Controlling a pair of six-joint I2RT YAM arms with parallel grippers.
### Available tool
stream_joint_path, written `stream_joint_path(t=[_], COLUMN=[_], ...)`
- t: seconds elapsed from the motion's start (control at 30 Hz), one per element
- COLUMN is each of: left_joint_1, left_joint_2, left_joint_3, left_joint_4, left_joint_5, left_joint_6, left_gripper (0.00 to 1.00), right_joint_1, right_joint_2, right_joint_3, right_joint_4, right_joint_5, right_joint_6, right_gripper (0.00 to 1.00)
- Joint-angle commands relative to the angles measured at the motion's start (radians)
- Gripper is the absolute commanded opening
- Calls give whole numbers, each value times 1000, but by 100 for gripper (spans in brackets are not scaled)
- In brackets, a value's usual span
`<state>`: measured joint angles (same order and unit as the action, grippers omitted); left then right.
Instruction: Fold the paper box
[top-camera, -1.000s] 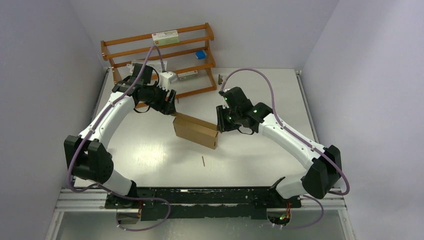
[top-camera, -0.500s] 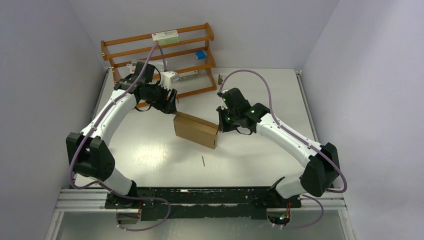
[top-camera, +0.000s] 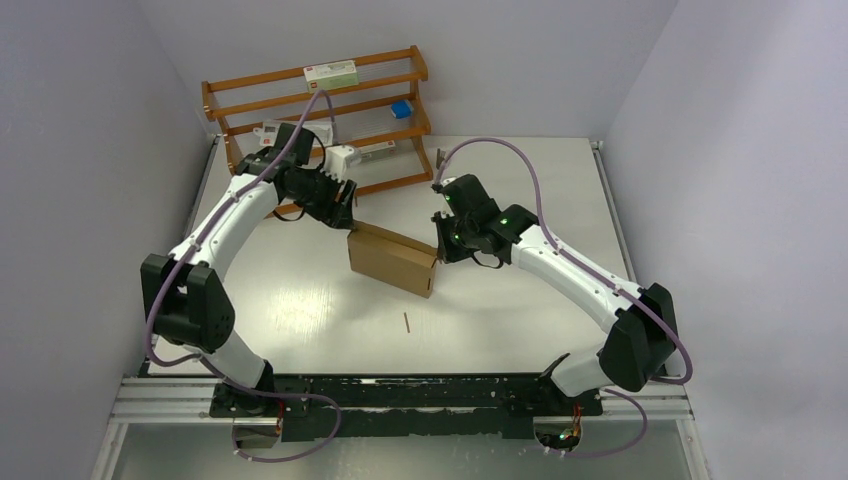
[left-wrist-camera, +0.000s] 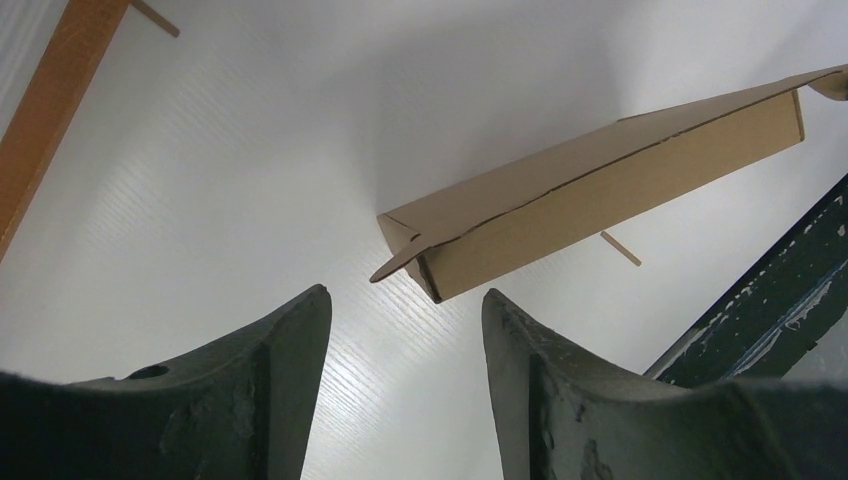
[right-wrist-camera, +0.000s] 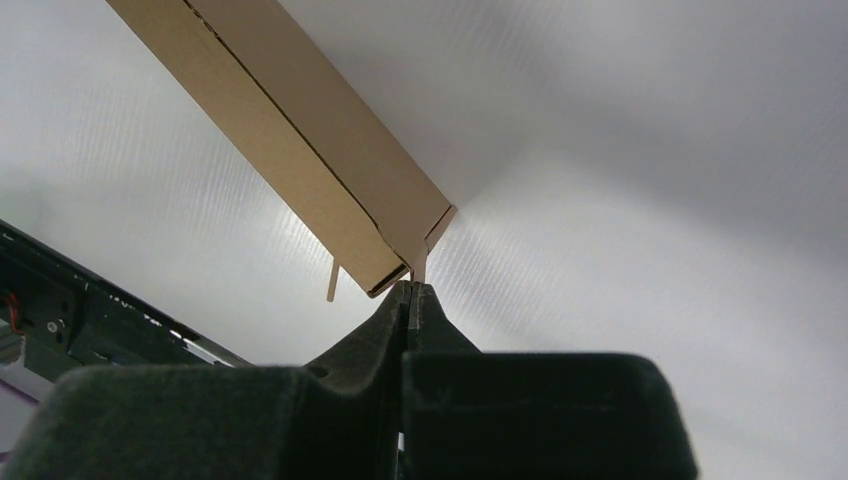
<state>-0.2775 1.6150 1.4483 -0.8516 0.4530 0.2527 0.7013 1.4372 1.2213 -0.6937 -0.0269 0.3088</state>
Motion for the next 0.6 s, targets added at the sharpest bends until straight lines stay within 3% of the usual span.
stream_joint_path(t=[0.0, 0.17, 0.4, 0.57], left_joint_1=[-8, -8, -13, -17], left_joint_2=[13, 40, 61, 70], left_joint_3=[25, 30, 22, 27], left_joint_4=[8, 17, 20, 27], left_joint_5=[15, 63, 84, 126], left_joint_6=[49, 115, 139, 156], left_gripper=[62, 63, 55, 40], right_joint_1=[3, 2, 4, 4], right_joint_2=[5, 3, 12, 17], right_joint_3=[20, 20, 36, 40], right_joint_4=[-21, -18, -26, -26], right_joint_5=[-3, -15, -16, -17], right_joint_6=[-40, -54, -68, -78], right_gripper=[0, 0, 0, 0])
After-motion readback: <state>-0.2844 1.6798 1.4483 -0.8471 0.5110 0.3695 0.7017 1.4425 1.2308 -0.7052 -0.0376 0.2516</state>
